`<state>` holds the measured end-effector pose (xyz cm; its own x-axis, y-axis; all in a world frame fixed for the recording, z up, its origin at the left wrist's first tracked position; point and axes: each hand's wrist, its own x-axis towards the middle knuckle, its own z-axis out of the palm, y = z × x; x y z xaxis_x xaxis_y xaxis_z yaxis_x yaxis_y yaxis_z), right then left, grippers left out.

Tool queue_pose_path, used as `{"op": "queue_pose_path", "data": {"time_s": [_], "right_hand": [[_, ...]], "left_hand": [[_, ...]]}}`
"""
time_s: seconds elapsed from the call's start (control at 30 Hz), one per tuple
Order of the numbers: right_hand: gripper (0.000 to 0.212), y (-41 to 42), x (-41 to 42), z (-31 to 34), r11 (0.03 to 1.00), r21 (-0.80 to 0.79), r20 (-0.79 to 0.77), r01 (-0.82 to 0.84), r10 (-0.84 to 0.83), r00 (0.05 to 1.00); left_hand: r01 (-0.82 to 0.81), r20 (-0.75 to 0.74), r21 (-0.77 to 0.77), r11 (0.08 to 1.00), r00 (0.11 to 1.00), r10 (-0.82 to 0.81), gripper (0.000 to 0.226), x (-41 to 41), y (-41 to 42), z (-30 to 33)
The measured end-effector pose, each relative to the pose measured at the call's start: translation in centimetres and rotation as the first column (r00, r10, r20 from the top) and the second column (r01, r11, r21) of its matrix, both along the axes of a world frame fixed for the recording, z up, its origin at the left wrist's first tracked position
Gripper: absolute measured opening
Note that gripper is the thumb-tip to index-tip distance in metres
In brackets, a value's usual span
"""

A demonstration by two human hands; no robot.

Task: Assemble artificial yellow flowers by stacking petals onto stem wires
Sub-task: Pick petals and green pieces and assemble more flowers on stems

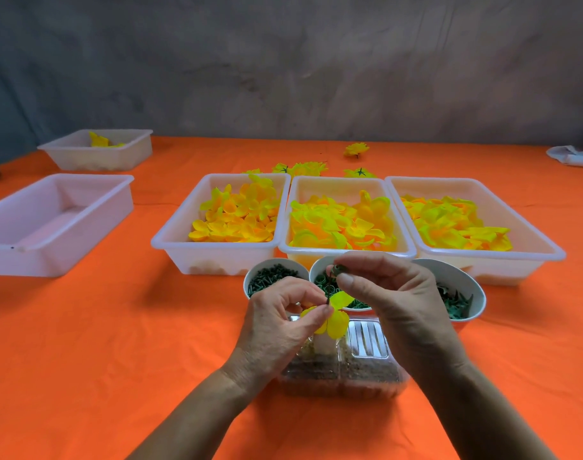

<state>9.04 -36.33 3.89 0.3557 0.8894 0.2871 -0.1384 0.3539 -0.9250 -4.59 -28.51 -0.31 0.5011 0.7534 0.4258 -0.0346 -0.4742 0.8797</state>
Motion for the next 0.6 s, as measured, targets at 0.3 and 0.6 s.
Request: {"op": "queue_pose_path", "data": {"time_s": [0.3,0.6], "right_hand": [[0.022,0.1,-0.7,-0.1,0.999,0.045,-0.025,0.0,0.001,1.0],[0.021,0.2,-1.4,-0.2,0.999,0.025,-0.042,0.019,-0.018,0.999]], "left_hand": [[0.016,-0.006,-0.002,1.0,1.0,-0.016,0.004,-0.1,0.0,0.0],[0.042,-0.002,-0.018,0.999,0.999,-0.042,0.01,0.0,0.1,-0.1]]}}
